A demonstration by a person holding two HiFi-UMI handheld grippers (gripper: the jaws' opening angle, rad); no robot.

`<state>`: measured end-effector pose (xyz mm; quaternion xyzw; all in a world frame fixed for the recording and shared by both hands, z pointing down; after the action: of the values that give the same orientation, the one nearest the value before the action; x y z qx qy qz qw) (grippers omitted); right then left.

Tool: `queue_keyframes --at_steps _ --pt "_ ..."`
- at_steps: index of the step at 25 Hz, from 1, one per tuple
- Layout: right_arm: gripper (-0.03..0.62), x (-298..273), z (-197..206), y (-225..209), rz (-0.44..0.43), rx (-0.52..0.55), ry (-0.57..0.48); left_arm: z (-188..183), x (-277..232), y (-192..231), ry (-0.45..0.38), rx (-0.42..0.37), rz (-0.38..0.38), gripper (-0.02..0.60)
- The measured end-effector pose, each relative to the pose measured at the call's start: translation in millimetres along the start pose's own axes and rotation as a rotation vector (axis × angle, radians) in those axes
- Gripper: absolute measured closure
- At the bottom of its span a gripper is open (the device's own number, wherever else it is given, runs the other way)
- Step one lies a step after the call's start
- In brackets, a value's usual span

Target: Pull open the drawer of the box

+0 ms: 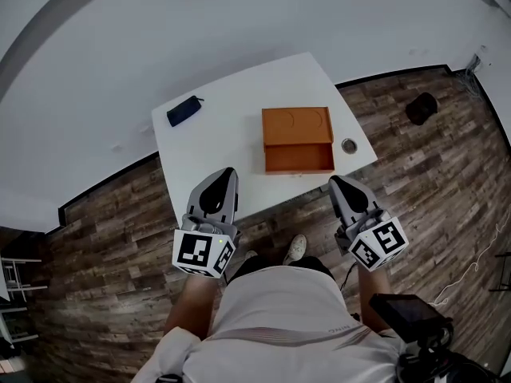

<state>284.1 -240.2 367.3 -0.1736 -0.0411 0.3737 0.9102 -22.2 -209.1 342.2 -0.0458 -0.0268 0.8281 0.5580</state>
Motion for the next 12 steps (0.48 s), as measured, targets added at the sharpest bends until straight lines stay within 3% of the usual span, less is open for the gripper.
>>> queue_keyframes --at_steps 5,12 --pt "0.595 7 -4 37 0.075 0.059 -0.046 -4 35 22 -0.029 -0.014 0.051 0.569" --pt "0.595 18 -6 84 0.134 0.131 -0.059 -2 60 43 -0.035 0.029 0.088 0.569"
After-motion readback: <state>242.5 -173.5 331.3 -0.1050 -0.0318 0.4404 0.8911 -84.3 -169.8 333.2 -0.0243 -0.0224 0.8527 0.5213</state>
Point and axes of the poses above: the fingertips, and each gripper's own axes: x backward along the fingers, y to its left, z out of its underside, the point moved 10 cm from there along x, backward along the fingers, and after that the axes turned 9 degrees about -x, right-handed, at the moved point
